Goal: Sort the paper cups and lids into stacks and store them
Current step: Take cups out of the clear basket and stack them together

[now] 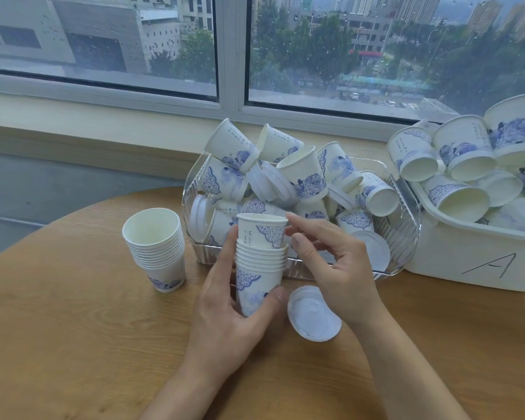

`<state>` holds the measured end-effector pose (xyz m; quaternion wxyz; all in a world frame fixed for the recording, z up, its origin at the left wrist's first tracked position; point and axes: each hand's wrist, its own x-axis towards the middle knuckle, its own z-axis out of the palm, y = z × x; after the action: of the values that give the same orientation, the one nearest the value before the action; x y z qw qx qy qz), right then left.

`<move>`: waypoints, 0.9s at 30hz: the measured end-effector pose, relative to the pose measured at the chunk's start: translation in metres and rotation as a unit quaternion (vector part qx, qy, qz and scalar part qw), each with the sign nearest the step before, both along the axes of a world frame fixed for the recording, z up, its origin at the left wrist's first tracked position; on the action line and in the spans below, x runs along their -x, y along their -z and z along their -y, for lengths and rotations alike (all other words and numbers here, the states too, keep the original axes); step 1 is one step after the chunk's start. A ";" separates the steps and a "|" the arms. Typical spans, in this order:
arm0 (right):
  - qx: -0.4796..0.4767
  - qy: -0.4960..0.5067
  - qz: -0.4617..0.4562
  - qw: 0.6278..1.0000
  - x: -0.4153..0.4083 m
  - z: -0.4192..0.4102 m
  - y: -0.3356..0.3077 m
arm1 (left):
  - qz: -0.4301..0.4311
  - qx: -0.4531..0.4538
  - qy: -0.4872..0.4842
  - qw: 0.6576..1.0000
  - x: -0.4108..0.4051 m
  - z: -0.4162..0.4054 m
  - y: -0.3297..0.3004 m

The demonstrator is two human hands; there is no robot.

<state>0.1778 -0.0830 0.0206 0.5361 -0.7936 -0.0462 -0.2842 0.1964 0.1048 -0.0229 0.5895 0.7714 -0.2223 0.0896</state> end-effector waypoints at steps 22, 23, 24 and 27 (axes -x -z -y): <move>0.147 0.205 -0.014 0.967 -0.057 0.021 -0.041 | 0.016 -0.002 -0.016 1.000 -0.005 0.001 0.003; 0.157 0.209 -0.021 0.965 -0.061 0.022 -0.041 | 0.018 -0.005 -0.017 1.000 -0.005 0.002 0.003; 0.165 0.211 -0.026 0.963 -0.064 0.022 -0.041 | 0.020 -0.007 -0.019 1.000 -0.005 0.002 0.004; 0.177 0.209 -0.027 0.962 -0.069 0.023 -0.041 | 0.020 -0.014 -0.023 0.999 -0.004 0.002 0.005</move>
<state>0.2472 -0.1058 0.0614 0.3173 -0.8750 0.0854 -0.3554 0.2007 0.1028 -0.0274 0.5715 0.7828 -0.2175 0.1151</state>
